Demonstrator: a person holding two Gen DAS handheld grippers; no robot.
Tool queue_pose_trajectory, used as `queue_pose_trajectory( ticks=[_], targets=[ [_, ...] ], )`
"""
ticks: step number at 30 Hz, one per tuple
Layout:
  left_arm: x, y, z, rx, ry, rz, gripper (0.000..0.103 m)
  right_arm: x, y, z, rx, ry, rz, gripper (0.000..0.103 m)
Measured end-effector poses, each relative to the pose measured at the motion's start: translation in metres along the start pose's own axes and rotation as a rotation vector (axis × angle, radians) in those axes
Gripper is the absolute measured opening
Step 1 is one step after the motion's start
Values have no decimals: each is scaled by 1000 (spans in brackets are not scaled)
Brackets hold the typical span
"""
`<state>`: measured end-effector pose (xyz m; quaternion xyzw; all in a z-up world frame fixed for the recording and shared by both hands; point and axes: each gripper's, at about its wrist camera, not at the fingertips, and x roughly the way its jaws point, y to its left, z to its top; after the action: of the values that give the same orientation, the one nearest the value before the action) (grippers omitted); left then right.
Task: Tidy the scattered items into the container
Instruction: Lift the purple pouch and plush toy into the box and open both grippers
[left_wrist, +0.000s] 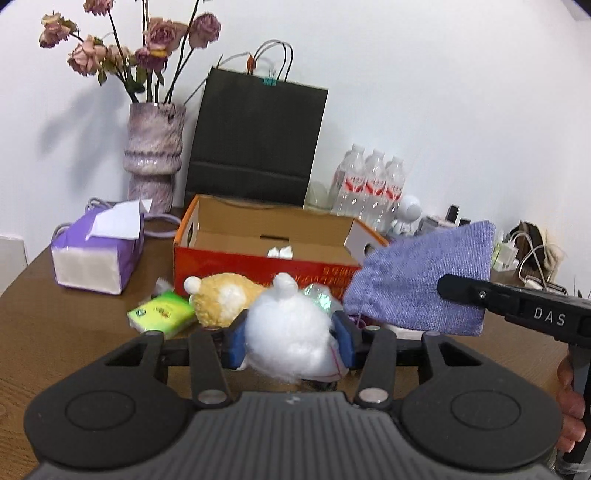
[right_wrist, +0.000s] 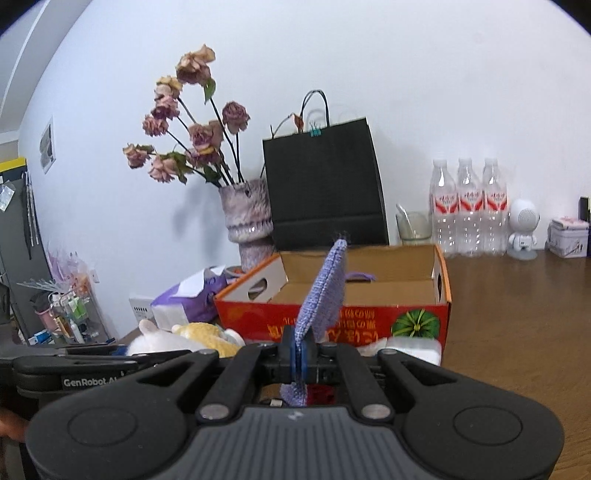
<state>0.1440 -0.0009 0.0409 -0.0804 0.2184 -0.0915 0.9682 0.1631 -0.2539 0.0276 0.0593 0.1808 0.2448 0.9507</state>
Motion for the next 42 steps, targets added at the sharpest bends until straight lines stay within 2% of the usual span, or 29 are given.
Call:
queue_pose_trajectory(
  ticks=[9,16,21,29,36,38,39,40,41,42],
  targets=[
    [-1,-4,30,-9,-84,-14,48,-1,6,27,-35,-52,9,2],
    [26,-3,64,-37,-131,-28,48,23,2,66,-51,-101,10,2],
    [55,7,84,-72,-146,-31,48,55,-5,87,-42,-110,7,2],
    [112,27,97,-112,-107,-21,48,125,-28,90,7,-28,0,2],
    [157,39,93,-124,-42,-9,48,173,-47,86,36,37,-14,2],
    [171,43,90,-135,0,-9,54,186,-55,84,70,72,-18,3],
    [178,45,89,-145,22,-3,59,193,-60,82,87,89,-23,8],
    [183,47,88,-153,40,8,80,199,-64,80,100,109,-38,11],
    [187,49,86,-161,55,26,93,206,-69,77,111,139,-61,26],
    [189,50,84,-170,56,46,103,213,-74,74,127,176,-83,60]
  ],
)
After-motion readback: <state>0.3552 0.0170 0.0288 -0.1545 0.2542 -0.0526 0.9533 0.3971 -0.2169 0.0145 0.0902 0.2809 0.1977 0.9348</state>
